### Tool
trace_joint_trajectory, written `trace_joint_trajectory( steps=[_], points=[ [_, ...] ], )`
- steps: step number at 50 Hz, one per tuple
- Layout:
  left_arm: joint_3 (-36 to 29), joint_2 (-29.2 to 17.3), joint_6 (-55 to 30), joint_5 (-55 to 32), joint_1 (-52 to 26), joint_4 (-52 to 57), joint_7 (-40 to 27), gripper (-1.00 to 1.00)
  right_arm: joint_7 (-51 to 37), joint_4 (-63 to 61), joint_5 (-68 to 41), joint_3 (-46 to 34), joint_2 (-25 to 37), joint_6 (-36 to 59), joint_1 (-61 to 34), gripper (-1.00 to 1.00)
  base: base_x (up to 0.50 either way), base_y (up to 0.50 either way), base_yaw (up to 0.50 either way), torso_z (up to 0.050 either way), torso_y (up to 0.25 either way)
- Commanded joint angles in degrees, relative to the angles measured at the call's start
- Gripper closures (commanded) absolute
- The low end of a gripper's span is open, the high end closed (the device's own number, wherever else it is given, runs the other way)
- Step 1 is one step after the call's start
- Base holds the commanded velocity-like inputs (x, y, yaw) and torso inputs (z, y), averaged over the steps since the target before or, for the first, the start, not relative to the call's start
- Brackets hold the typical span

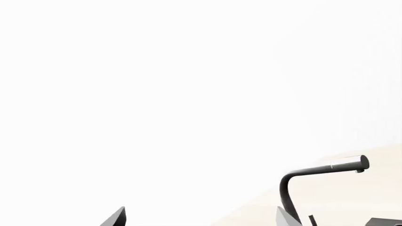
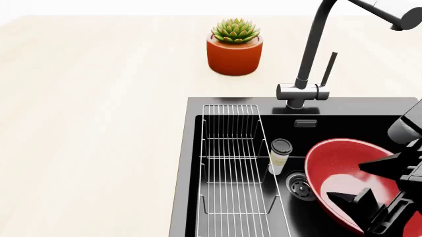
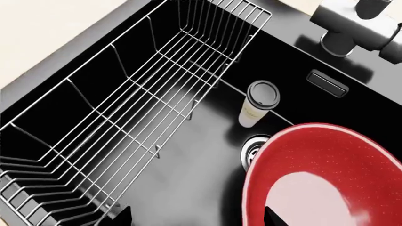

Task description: Pick the cup and bowl from the sink and place them on the counter for drying.

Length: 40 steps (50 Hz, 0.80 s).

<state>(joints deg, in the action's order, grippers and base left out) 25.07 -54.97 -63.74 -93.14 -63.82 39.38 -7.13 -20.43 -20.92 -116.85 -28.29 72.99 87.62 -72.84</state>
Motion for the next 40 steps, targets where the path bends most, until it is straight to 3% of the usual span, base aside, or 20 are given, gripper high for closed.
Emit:
trace_joint_trajectory(
  steps=[1,25,40],
  points=[
    [0.0,0.0,0.2,0.3,0.4,0.1,0.2,-1.0,-0.1,1.0,4.2,-3.9,1.2,-0.4,-0.3,-1.0,0.0,0.0,0.0,0.0,0.0],
    [1.1,-0.8,0.6,-0.4,1.5,0.3,0.2,-1.0,-0.8,6.6,15.8,-9.0,-3.8,-0.5,-3.5,-1.0,0.0,0.0,0.0,0.0,0.0],
    [0.6,-1.5,0.8,-0.6,1.1,-0.1,0.3,-1.0,1.7,8.5,24.2,-10.4,-6.4,-9.4,2.8,-1.0,0.0,0.0,0.0,0.0,0.0]
  ],
)
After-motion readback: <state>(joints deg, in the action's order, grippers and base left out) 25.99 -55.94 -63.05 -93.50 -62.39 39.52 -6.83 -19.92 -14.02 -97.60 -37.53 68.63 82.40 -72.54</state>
